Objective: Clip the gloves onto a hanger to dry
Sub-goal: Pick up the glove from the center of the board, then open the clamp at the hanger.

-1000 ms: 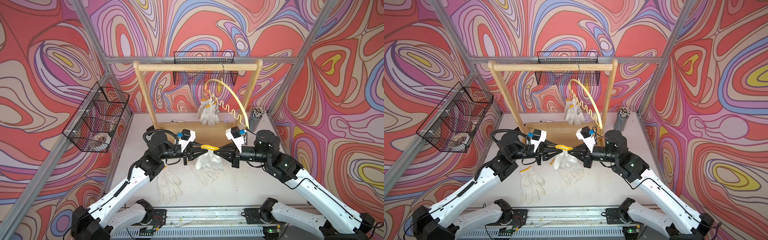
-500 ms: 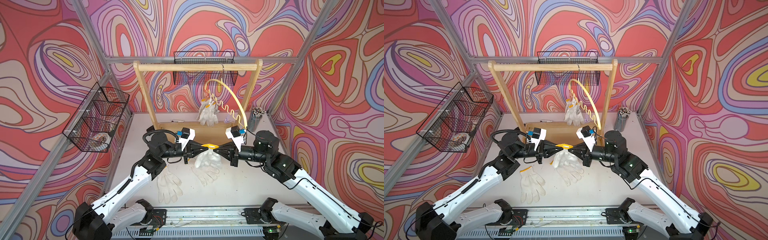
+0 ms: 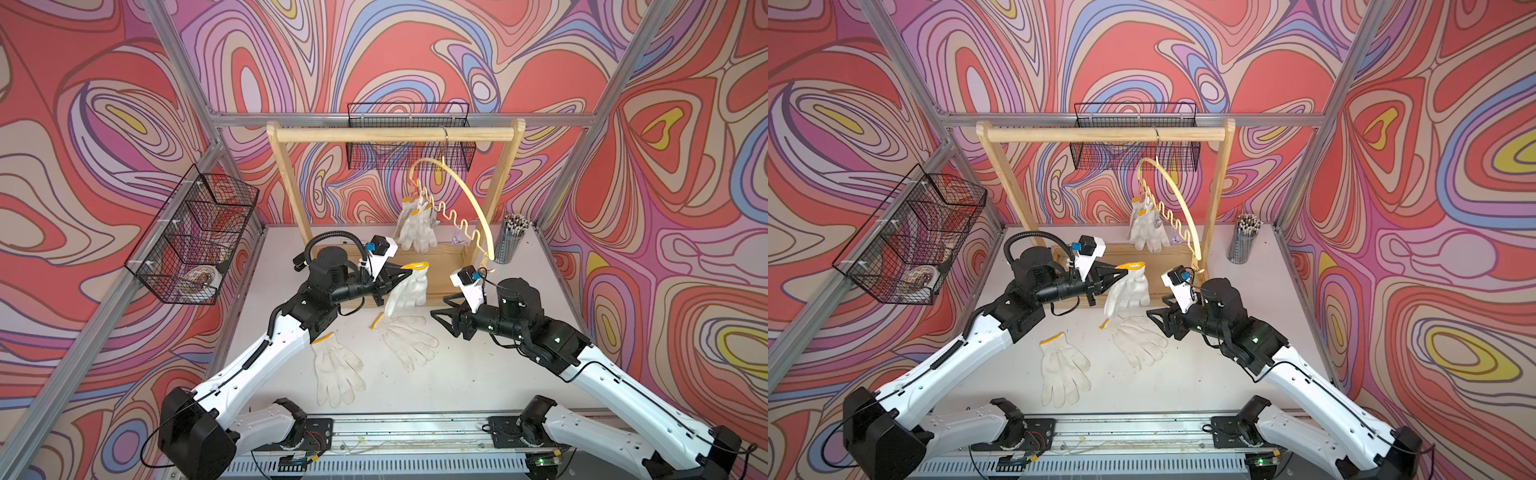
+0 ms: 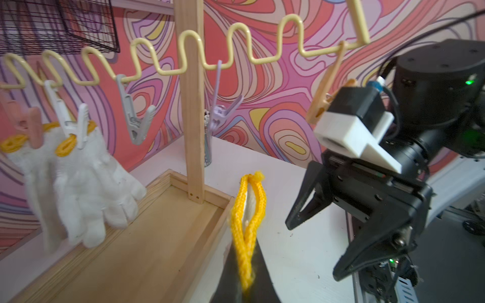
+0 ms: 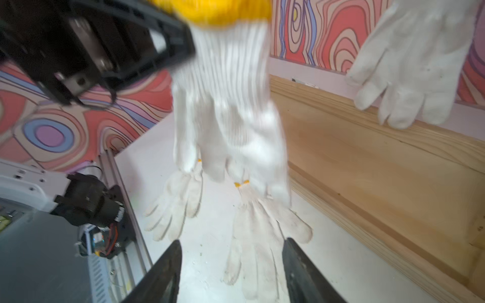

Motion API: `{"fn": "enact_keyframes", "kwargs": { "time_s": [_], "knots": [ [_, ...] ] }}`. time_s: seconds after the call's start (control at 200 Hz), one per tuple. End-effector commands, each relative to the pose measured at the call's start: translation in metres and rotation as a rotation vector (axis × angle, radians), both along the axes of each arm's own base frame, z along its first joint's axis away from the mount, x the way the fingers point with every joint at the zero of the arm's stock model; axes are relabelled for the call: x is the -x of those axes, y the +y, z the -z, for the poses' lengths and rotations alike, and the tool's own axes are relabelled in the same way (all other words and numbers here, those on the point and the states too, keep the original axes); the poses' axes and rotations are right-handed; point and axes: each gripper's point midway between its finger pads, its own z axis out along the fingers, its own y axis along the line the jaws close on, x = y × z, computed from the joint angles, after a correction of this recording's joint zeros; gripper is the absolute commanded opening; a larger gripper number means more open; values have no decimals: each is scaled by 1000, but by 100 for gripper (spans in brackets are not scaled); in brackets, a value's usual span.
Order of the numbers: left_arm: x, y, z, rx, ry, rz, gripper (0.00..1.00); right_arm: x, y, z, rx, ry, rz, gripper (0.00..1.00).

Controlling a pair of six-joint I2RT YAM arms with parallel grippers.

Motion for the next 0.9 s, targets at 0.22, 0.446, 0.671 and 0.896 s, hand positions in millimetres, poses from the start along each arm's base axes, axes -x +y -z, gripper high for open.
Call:
{"fn": "enact_keyframes", "kwargs": {
  "time_s": [0.22,0.446,0.671,0.896],
  "knots": [
    [-65,8,20,-97,14,-236,0,-22,-23,70,0,154,267,67],
    [-77,6,18,-132,1,-257,0,-40,-16,122,100,288,296,65],
    [-82,12,17,-158,-10,-296,0,-68,-66,108,-94,315,405,63],
    [-84,0,23,-151,16,-226,0,-129,-84,68,-169,189,376,57]
  ]
}}
